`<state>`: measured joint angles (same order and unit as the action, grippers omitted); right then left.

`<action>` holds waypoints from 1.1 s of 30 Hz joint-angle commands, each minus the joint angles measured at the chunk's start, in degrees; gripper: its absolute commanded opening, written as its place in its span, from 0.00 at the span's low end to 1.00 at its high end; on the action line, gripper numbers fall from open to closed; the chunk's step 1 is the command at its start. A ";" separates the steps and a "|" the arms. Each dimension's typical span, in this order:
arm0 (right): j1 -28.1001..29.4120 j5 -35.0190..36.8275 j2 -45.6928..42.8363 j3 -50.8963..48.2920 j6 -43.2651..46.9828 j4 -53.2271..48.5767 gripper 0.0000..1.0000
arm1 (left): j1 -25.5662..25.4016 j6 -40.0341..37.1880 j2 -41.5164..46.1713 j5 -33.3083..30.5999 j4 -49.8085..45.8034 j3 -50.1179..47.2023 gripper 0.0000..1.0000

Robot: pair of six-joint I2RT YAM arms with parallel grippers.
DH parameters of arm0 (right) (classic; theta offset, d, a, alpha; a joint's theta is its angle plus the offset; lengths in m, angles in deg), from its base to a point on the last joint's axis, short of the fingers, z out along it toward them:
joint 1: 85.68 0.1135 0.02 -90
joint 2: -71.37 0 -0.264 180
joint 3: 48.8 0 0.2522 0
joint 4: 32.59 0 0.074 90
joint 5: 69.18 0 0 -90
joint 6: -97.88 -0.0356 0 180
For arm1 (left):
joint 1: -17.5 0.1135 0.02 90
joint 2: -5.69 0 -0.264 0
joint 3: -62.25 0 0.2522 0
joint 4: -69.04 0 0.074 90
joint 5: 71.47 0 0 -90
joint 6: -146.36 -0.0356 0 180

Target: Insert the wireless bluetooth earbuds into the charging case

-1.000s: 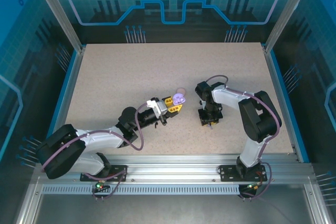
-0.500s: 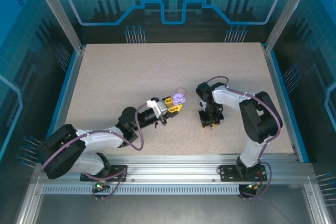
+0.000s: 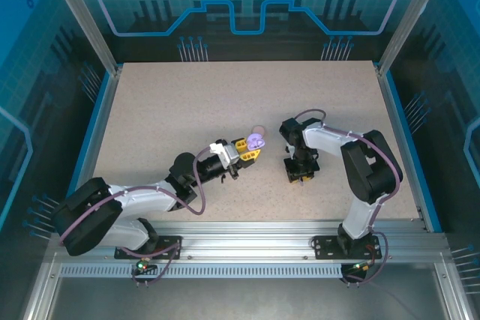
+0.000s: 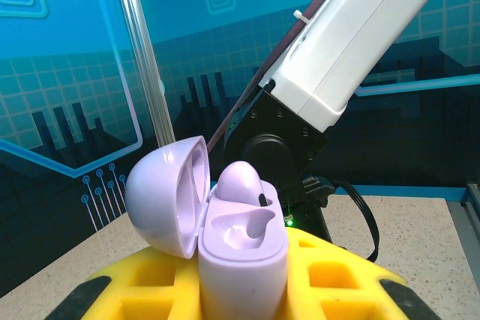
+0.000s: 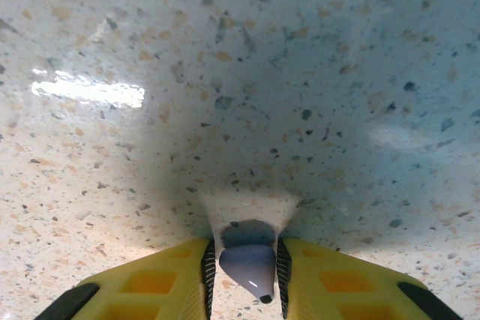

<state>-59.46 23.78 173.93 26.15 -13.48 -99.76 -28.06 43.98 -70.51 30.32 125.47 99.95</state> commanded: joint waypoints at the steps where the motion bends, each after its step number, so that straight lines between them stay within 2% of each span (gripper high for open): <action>1: 0.55 0.63 2.11 -0.15 0.54 0.60 0.29 | -0.24 0.12 0.38 -0.58 0.57 0.61 0.02; 11: 0.68 3.12 -1.63 -1.83 0.40 3.00 0.23 | -0.23 0.20 0.36 -0.57 0.49 0.45 0.02; 20: 0.63 0.86 -15.38 -4.51 2.83 5.40 0.22 | -0.24 1.20 -0.21 -0.10 0.66 0.59 0.02; 26: 0.43 -6.54 -32.01 -6.40 5.67 10.24 0.21 | -0.32 2.18 -1.88 0.62 1.62 1.49 0.02; 30: 0.31 -15.17 -42.54 -6.55 8.09 14.49 0.21 | -0.65 2.65 -3.60 1.17 2.39 2.48 0.02; 33: 0.33 -21.51 -46.81 -5.55 8.87 16.58 0.22 | -0.92 2.95 -5.12 1.53 3.11 3.38 0.01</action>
<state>-59.35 11.19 129.28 20.35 -6.95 -86.66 -28.34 45.93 -74.56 30.39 125.49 100.96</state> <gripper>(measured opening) 0.219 0.214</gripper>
